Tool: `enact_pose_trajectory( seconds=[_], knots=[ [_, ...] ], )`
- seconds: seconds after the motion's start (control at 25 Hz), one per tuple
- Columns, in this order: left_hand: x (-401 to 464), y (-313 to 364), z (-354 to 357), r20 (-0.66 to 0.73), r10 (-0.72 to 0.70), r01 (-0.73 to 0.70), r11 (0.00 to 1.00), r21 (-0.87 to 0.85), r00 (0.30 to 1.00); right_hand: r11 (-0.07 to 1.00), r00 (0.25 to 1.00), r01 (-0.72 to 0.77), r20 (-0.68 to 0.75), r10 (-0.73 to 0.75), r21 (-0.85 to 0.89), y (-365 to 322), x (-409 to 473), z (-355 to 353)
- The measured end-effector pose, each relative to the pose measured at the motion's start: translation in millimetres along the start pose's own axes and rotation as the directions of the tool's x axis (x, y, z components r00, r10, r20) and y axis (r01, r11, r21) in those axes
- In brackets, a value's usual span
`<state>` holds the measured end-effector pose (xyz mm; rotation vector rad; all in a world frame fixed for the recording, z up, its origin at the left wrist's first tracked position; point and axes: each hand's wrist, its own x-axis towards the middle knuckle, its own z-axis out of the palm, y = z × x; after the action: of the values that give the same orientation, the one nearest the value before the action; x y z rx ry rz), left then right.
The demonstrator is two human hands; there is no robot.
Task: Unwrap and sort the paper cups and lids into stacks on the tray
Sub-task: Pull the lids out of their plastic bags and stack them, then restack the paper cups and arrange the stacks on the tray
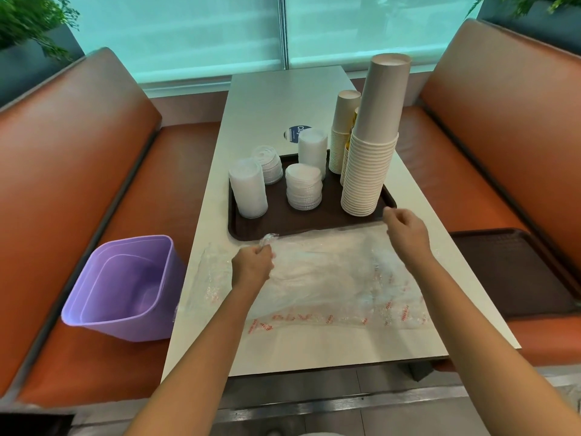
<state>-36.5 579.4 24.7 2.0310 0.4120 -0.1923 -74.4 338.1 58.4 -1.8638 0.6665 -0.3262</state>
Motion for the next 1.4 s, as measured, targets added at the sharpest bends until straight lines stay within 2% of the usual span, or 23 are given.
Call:
enact_pose_trajectory(
  seconds=[0.08, 0.16, 0.24, 0.32, 0.4, 0.44, 0.48, 0.52, 0.56, 0.6, 0.64, 0.68, 0.76, 0.84, 0.92, 1.12, 1.16, 1.2, 1.24, 1.28, 1.32, 1.36, 1.4],
  knots=[
    [-2, -3, 5, 0.024, -0.007, 0.006, 0.999, 0.046, 1.0, 0.974, 0.968, 0.22, 0.133, -0.212, -0.048, -23, -11, 14],
    [-4, -4, 10, 0.052, -0.037, 0.032, 0.995, 0.09, 0.998, 0.931, 0.873, 0.34, 0.412, -0.261, -0.132, -24, -29, 41],
    [-5, -5, 14, 0.065, -0.074, 0.067, 0.993, 0.099, 0.995, 0.783, 0.766, 0.474, 0.628, -0.14, -0.403, 4, -46, 68],
    [-5, -5, 11, 0.053, -0.129, 0.125, 0.99, 0.063, 0.99, 0.561, 0.721, 0.558, 0.692, 0.039, -0.612, 38, -58, 81],
    [-2, -5, 2, 0.021, -0.194, 0.195, 0.981, -0.014, 0.981, 0.497, 0.718, 0.568, 0.69, 0.091, -0.656, 60, -63, 82],
    [1, -6, -3, -0.051, -0.188, 0.188, 0.982, -0.001, 0.981, 0.481, 0.723, 0.57, 0.685, 0.091, -0.666, 65, -64, 81],
    [3, -8, -7, -0.186, -0.087, 0.109, 0.988, 0.11, 0.979, 0.461, 0.731, 0.575, 0.678, 0.081, -0.675, 69, -65, 82],
    [3, -9, -9, -0.317, 0.145, -0.057, 0.961, 0.271, 0.937, 0.44, 0.739, 0.58, 0.67, 0.07, -0.685, 71, -66, 82],
    [-1, -8, -7, -0.346, 0.44, -0.298, 0.87, 0.392, 0.829, 0.424, 0.748, 0.58, 0.661, 0.061, -0.696, 71, -66, 82],
    [-6, -6, 1, -0.27, 0.673, -0.526, 0.72, 0.453, 0.688, 0.416, 0.755, 0.578, 0.654, 0.055, -0.702, 71, -65, 82],
    [-12, -6, 11, -0.12, 0.798, -0.671, 0.569, 0.475, 0.591, 0.411, 0.757, 0.577, 0.651, 0.055, -0.706, 71, -64, 83],
    [-18, -9, 20, 0.079, 0.816, -0.739, 0.473, 0.479, 0.573, 0.412, 0.758, 0.573, 0.649, 0.061, -0.708, 71, -64, 84],
    [-21, -25, 36, 0.397, 0.567, -0.675, 0.449, 0.585, 0.722, 0.441, 0.759, 0.566, 0.649, 0.053, -0.697, 71, -64, 85],
    [-11, -45, 35, 0.496, 0.298, -0.578, 0.395, 0.713, 0.816, 0.486, 0.765, 0.551, 0.643, 0.029, -0.678, 71, -60, 81],
    [-1, -59, 30, 0.545, 0.197, -0.575, 0.388, 0.721, 0.815, 0.515, 0.803, 0.494, 0.595, 0.04, -0.701, 71, -45, 72],
    [6, -68, 18, 0.577, 0.147, -0.587, 0.356, 0.727, 0.804, 0.4, 0.929, 0.239, 0.328, 0.172, -0.885, 72, 3, 39],
    [7, -66, 17, 0.581, 0.136, -0.588, 0.345, 0.732, 0.803, 0.417, 0.952, 0.207, 0.28, 0.123, -0.885, 68, 5, 37],
    [8, -62, 16, 0.58, 0.123, -0.584, 0.332, 0.741, 0.805, 0.458, 0.966, 0.23, 0.26, 0.001, -0.859, 64, 3, 39],
    [8, -57, 16, 0.568, 0.131, -0.578, 0.31, 0.755, 0.812, 0.505, 0.942, 0.336, 0.277, -0.19, -0.795, 58, -3, 44],
    [6, -51, 17, 0.54, 0.198, -0.575, 0.282, 0.768, 0.818, 0.513, 0.863, 0.494, 0.327, -0.385, -0.702, 54, -11, 51],
    [1, -44, 18, 0.486, 0.358, -0.585, 0.263, 0.767, 0.798, 0.481, 0.759, 0.636, 0.376, -0.532, -0.603, 53, -23, 58],
    [-4, -37, 21, 0.391, 0.574, -0.614, 0.263, 0.744, 0.72, 0.441, 0.679, 0.727, 0.455, -0.576, -0.527, 54, -35, 66],
    [-7, -31, 26, 0.278, 0.742, -0.657, 0.278, 0.7, 0.61, 0.426, 0.647, 0.762, 0.54, -0.539, -0.488, 57, -45, 73]
  ],
)
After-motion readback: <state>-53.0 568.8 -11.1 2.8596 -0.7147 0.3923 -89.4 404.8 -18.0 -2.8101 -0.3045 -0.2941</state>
